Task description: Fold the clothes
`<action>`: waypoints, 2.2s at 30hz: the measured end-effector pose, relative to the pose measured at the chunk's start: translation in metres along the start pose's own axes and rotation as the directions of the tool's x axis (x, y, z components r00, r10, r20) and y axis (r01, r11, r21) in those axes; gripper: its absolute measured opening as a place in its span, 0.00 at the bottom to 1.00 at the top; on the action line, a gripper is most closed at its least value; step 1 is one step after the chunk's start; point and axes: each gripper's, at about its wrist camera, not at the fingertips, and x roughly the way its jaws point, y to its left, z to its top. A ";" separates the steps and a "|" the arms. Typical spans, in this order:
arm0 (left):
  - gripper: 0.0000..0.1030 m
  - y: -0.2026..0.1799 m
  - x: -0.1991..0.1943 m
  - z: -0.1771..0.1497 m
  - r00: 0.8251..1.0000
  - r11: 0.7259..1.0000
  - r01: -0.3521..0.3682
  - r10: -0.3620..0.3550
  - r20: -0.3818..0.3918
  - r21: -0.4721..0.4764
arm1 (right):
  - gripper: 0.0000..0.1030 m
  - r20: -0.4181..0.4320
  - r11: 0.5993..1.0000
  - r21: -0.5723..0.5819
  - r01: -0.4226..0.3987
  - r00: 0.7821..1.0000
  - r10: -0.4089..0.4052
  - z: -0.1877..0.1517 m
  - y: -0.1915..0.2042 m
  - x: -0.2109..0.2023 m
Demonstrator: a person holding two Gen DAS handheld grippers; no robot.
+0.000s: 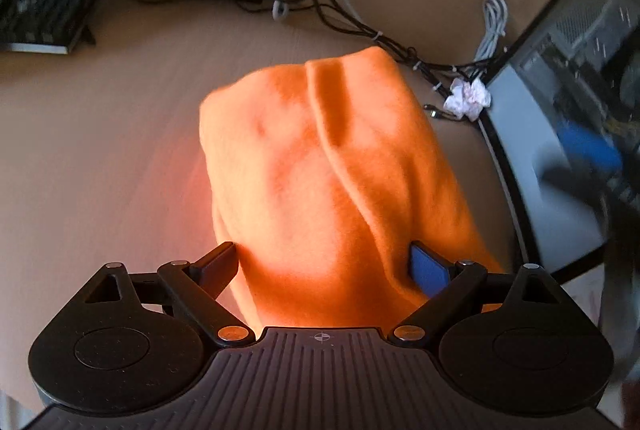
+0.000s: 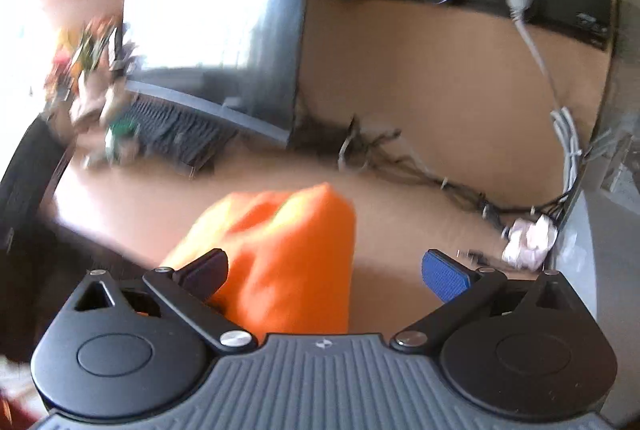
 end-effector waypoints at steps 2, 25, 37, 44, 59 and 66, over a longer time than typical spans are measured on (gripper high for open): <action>0.92 -0.004 0.000 -0.001 1.000 0.999 -0.018 0.018 -0.005 0.039 | 1.00 -0.025 0.999 0.028 0.022 0.999 -0.022 0.009 -0.005 0.027; 0.94 0.006 -0.002 -0.020 0.994 0.996 0.090 -0.091 -0.067 -0.016 | 1.00 -0.227 0.972 0.232 -0.040 0.969 0.095 -0.070 -0.021 0.017; 0.82 0.039 -0.021 -0.028 0.999 0.998 -0.028 0.030 -0.029 0.062 | 0.85 -0.222 0.869 0.445 -0.218 0.913 0.343 -0.048 -0.019 0.105; 0.85 0.116 -0.036 0.011 0.972 0.973 -0.223 0.226 0.067 -0.055 | 0.85 -0.182 0.861 0.412 -0.298 0.899 0.398 0.000 0.056 0.193; 0.86 0.147 -0.019 0.035 0.994 0.997 -0.079 0.079 0.072 0.007 | 0.85 -0.269 0.967 0.231 -0.108 0.948 0.171 -0.005 0.073 0.178; 0.85 0.142 0.005 0.072 0.989 0.991 -0.113 0.106 0.100 0.067 | 0.85 -0.214 0.996 0.089 0.016 0.977 0.003 0.001 0.094 0.174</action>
